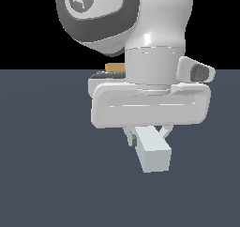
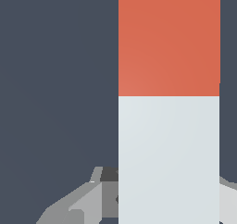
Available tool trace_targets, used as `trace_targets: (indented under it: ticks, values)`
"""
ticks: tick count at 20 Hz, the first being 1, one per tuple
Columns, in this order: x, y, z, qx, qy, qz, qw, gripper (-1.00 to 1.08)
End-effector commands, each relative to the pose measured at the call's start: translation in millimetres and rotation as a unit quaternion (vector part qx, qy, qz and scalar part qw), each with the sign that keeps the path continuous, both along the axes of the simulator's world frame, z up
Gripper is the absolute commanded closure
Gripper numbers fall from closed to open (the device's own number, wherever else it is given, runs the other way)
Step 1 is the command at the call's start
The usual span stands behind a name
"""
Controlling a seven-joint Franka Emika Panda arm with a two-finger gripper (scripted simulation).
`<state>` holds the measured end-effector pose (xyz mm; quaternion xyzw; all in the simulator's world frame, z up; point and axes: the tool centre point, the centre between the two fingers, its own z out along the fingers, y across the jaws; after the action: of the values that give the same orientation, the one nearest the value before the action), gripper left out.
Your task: Insert the peg into the horizontal hole in a box.
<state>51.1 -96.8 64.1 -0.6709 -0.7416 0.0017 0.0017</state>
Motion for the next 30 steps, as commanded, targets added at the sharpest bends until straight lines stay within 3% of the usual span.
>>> trace_targets:
  ticks: [1, 8, 13, 30]
  values:
    - [6.9, 33.1, 17.2, 0.000, -0.002, 0.007, 1.0000, 1.08]
    - [21.5, 117.1, 55.9, 0.000, -0.002, 0.024, 0.9997, 1.08]
    - [28.1, 152.6, 72.2, 0.000, -0.002, 0.031, 0.9995, 1.08]
    - [35.0, 167.9, 80.7, 0.001, -0.004, 0.035, 0.9994, 1.08]
